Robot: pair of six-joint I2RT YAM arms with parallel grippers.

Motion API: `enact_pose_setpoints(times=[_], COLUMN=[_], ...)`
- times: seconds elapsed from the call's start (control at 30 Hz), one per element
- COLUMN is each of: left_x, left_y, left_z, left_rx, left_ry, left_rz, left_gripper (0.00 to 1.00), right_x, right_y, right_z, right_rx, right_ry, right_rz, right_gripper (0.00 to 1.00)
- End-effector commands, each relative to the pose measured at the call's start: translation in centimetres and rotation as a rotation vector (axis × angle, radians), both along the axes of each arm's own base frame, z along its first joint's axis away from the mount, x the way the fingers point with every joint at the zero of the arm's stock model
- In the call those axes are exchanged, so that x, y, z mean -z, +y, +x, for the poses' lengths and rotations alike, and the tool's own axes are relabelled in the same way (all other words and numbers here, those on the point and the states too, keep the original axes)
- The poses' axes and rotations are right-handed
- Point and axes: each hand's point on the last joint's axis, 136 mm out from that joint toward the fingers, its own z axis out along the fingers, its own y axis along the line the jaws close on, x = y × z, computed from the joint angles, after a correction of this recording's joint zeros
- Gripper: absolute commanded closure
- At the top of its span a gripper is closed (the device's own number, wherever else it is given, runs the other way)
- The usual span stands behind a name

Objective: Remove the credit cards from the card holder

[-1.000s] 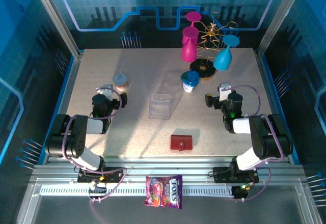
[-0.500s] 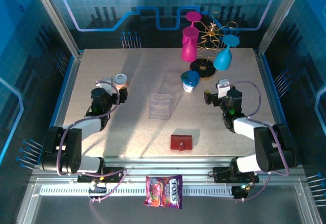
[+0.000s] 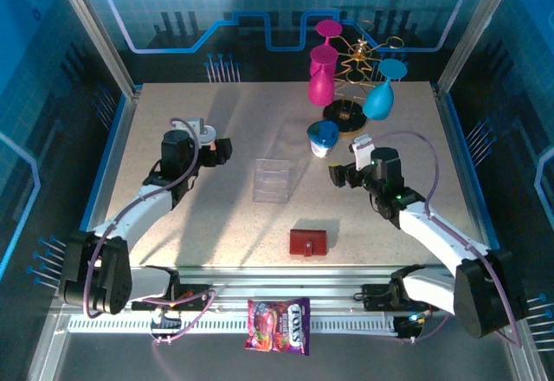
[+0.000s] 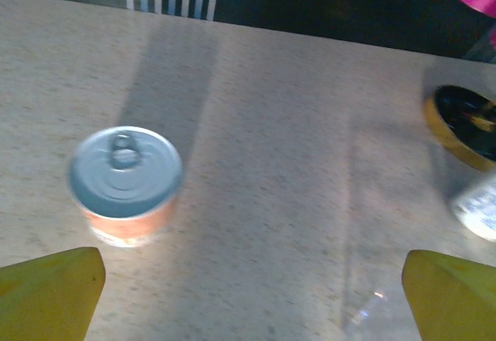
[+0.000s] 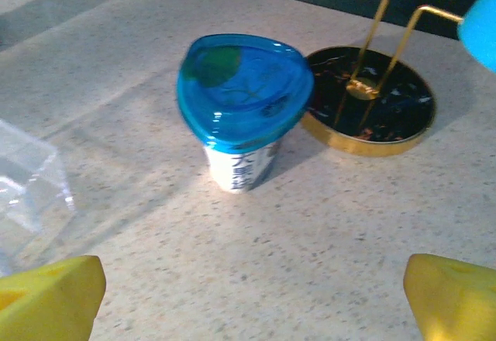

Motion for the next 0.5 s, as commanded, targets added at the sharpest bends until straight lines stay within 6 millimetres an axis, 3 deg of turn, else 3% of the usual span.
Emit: enact_pose_setpoints(times=[0.0, 0.23, 0.47], left_x=[-1.0, 0.6, 2.4], left_y=[-2.7, -6.6, -10.0], left_z=[-1.4, -3.4, -5.0], left_rx=[0.069, 0.157, 0.216], left_ry=[0.07, 0.276, 0.447], left_rz=[-0.091, -0.246, -0.305], left_gripper=[0.01, 0.01, 0.02], right_x=[0.2, 0.5, 1.5], right_y=[1.0, 3.1, 4.9], right_z=[-2.1, -4.3, -7.2], right_rx=[0.007, 0.017, 0.028], right_ry=[0.131, 0.311, 0.57], right_rz=[0.086, 0.216, 0.212], right_gripper=[0.01, 0.08, 0.12])
